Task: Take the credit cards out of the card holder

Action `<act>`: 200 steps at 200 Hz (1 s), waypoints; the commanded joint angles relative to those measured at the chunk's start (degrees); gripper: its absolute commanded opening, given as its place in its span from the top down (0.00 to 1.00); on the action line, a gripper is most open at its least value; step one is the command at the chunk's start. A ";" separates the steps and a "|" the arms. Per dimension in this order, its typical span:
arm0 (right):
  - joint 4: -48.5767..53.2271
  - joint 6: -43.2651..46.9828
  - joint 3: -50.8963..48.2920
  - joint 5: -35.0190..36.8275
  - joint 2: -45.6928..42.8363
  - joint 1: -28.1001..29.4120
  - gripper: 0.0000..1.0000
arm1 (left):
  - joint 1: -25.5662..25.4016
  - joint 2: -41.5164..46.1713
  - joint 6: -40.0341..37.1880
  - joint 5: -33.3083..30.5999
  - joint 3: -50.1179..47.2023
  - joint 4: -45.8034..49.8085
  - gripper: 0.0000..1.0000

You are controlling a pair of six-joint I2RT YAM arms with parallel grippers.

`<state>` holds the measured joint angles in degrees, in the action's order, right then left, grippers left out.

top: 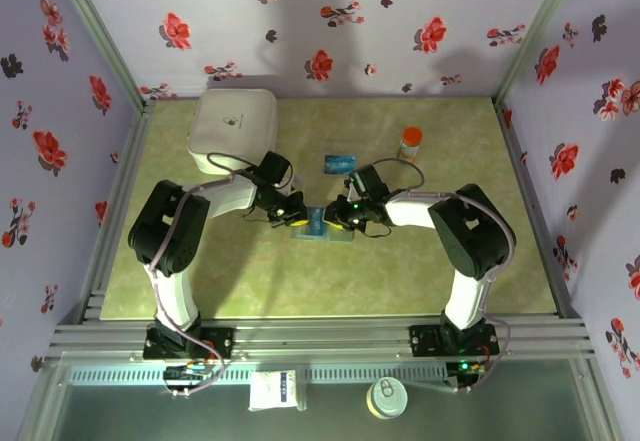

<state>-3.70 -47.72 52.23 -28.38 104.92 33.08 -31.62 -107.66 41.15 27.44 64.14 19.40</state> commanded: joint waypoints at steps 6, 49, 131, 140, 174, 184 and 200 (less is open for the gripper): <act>-1.62 -1.30 -0.68 -1.67 1.22 -0.38 0.76 | -0.11 -1.46 -1.48 -1.56 0.99 2.58 1.00; -4.26 -2.28 -1.16 -3.66 1.26 -0.39 0.78 | -0.11 -1.85 -1.36 -1.56 1.16 2.53 1.00; -7.32 -3.44 -2.08 -5.28 1.73 -0.39 0.84 | -0.11 -1.95 -1.38 -1.43 1.12 2.45 1.00; -7.46 -3.52 -2.15 -5.29 1.74 -0.47 0.86 | -0.11 -1.68 -1.23 -1.44 1.03 2.32 1.00; -7.26 -3.43 -3.17 -4.12 1.10 -0.81 0.89 | -0.11 -1.94 -1.31 -1.46 1.08 2.45 1.00; -7.19 -3.34 -3.69 -3.89 0.59 -1.15 0.90 | -0.11 -1.70 -1.17 -1.43 0.91 2.38 1.00; -6.42 -2.78 -4.65 -3.35 -0.68 -1.79 0.90 | -0.11 -1.42 -0.90 -1.52 0.55 2.10 1.00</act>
<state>-11.53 -50.22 49.74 -33.04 105.71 32.23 -31.62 -107.90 41.17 27.42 64.51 19.79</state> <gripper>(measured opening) 0.105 0.051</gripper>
